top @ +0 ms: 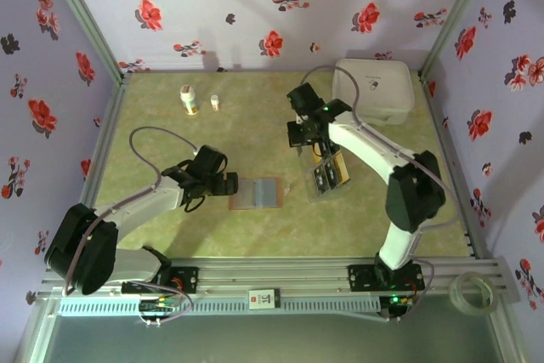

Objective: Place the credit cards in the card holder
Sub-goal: Pick up the credit card from the storage box, then insert the credit card into the card slot.

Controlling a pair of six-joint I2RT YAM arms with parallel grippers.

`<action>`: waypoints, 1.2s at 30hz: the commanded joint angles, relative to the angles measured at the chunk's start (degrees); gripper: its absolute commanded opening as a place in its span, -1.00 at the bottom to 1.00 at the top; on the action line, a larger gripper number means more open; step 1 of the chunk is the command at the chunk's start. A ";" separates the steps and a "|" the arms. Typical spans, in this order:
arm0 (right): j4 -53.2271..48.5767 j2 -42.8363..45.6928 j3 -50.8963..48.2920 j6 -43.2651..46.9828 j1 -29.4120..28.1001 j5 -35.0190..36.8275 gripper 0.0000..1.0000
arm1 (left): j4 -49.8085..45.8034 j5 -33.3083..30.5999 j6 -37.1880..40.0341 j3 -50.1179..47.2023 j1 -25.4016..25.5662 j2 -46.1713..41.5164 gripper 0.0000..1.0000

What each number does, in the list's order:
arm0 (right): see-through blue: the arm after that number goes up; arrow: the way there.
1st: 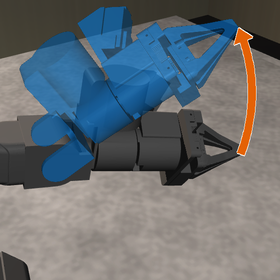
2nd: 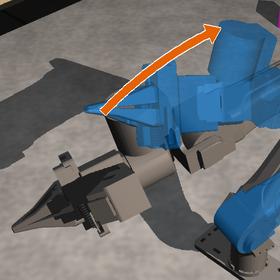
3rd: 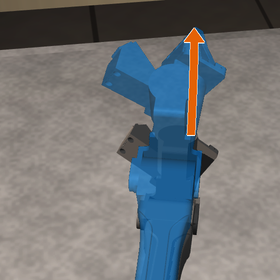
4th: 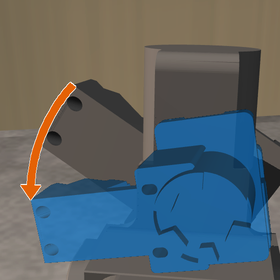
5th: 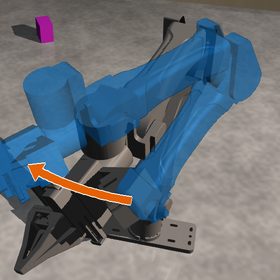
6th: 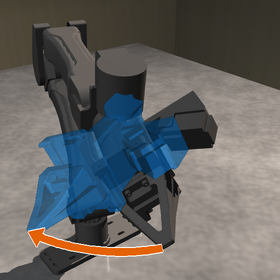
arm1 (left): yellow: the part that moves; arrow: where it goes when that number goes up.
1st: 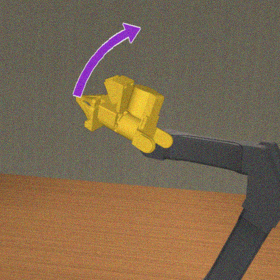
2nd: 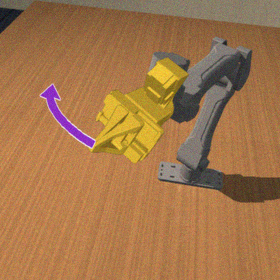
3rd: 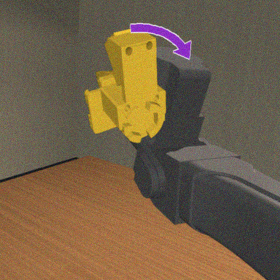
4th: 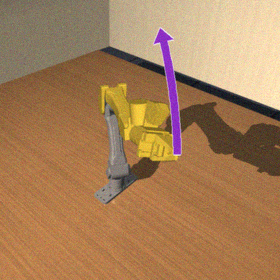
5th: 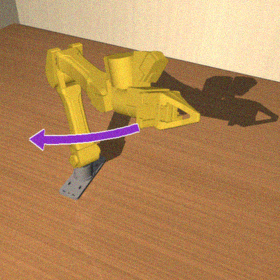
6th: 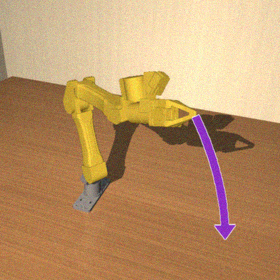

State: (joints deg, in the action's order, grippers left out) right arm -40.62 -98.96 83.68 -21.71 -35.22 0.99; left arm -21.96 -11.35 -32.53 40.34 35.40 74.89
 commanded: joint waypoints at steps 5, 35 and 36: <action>26.34 7.46 -19.31 -14.89 -6.15 -13.61 -1.00 | -2.75 0.06 2.02 0.75 0.29 -0.01 0.99; 52.66 5.90 -40.00 -26.10 -12.69 -10.84 -1.00 | -2.75 -2.22 0.69 -1.41 5.49 4.89 0.99; 52.71 5.97 -40.00 -26.18 -12.62 -10.86 -1.00 | -2.62 -2.28 0.55 -1.63 5.58 5.08 0.99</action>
State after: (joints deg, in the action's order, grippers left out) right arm 10.28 -92.82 44.10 -47.16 -48.25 -10.72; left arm -24.43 -12.01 -31.27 39.79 40.51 78.89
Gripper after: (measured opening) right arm 0.045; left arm 0.997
